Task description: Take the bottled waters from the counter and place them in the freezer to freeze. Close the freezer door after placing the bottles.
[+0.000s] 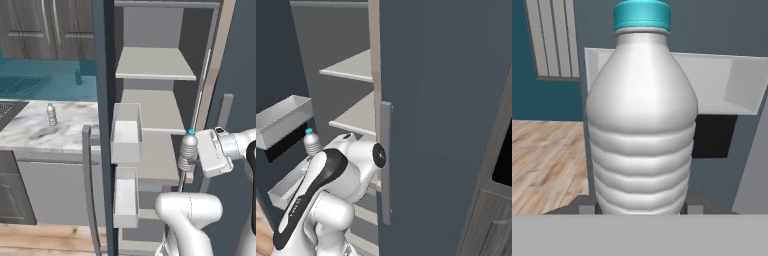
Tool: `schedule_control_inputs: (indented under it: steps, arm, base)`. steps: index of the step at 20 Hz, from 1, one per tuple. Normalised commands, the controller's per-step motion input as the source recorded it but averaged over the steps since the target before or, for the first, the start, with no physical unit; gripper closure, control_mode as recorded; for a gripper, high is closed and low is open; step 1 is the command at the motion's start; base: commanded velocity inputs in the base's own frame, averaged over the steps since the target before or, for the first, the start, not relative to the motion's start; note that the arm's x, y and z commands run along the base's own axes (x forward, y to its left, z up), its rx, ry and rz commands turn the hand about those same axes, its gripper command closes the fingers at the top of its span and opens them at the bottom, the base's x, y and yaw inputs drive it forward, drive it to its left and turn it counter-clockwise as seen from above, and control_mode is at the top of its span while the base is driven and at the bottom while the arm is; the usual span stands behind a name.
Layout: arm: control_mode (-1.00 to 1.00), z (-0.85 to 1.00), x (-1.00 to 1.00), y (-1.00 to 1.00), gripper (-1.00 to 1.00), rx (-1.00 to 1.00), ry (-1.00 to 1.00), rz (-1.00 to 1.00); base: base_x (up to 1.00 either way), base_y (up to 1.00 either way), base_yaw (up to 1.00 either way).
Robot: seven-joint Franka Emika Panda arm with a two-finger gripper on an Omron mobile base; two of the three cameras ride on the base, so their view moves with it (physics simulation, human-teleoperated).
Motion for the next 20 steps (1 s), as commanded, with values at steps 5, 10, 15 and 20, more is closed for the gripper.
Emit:
schedule_control_inputs:
  steps: [5,10,15,20]
  arm:
    - [1.0,0.0,0.0,0.0,1.0,0.0,0.0,0.0]
    - [1.0,0.0,0.0,0.0,1.0,0.0,0.0,0.0]
    - [1.0,0.0,0.0,0.0,1.0,0.0,0.0,0.0]
    - [1.0,0.0,0.0,0.0,1.0,0.0,0.0,0.0]
  base:
    - [0.04,0.3,0.0]
    - [0.15,0.23,0.0]
    - [0.28,0.18,0.0]
    - [0.21,0.01,0.0]
